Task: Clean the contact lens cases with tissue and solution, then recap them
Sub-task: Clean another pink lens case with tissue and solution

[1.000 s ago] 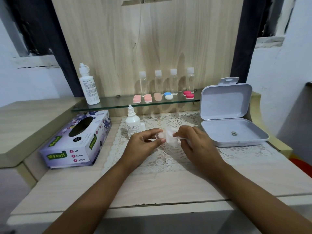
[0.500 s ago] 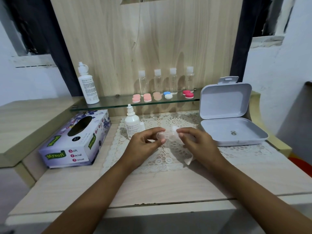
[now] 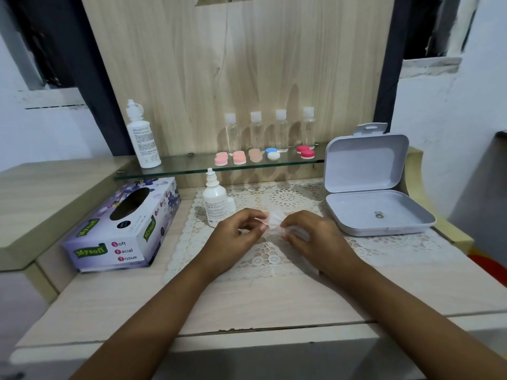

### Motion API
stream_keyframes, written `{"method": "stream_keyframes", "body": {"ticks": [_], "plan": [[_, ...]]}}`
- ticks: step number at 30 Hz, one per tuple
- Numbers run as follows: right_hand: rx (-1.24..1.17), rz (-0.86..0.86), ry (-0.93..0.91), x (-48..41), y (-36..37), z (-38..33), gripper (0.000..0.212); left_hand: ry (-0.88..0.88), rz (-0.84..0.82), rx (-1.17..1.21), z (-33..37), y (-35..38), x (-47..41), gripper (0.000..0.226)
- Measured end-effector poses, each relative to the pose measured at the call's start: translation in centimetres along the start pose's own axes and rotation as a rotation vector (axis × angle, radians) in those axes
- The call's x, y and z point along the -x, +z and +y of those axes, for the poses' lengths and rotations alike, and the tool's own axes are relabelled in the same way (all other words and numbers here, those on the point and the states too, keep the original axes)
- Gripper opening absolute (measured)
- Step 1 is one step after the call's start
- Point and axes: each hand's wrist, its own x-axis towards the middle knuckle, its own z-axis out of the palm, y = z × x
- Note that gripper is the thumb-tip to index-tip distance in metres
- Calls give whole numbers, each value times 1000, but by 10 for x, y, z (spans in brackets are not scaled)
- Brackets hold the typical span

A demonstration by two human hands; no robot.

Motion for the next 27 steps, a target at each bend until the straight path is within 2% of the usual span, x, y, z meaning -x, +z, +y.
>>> {"method": "stream_keyframes", "body": {"ticks": [6, 8, 10, 11, 15, 16, 18, 22, 27], "plan": [[86, -23, 23, 1, -2, -2, 30, 11, -7, -126, -2, -2, 1, 12], [175, -69, 86, 2, -4, -8, 48, 22, -2, -183, -4, -4, 1, 13], [297, -193, 163, 3, -8, -11, 75, 27, -8, -247, -6, -6, 0, 16], [329, -251, 194, 4, -11, -12, 83, 29, -15, -282, -8, -6, 0, 18], [369, -380, 231, 5, -13, -11, 62, 26, -33, -345, -9, -7, -1, 22], [386, -387, 225, 5, -13, -9, 63, 24, -33, -350, -9, -8, -1, 22], [367, -339, 206, 6, -11, -1, 62, 21, -34, -355, -9, -8, 0, 22], [278, -220, 135, 7, -8, 7, 41, 19, -56, -373, -9, -8, -1, 28], [278, -115, 123, 5, -8, 6, 26, -6, -104, -496, -13, -9, -1, 52]]}}
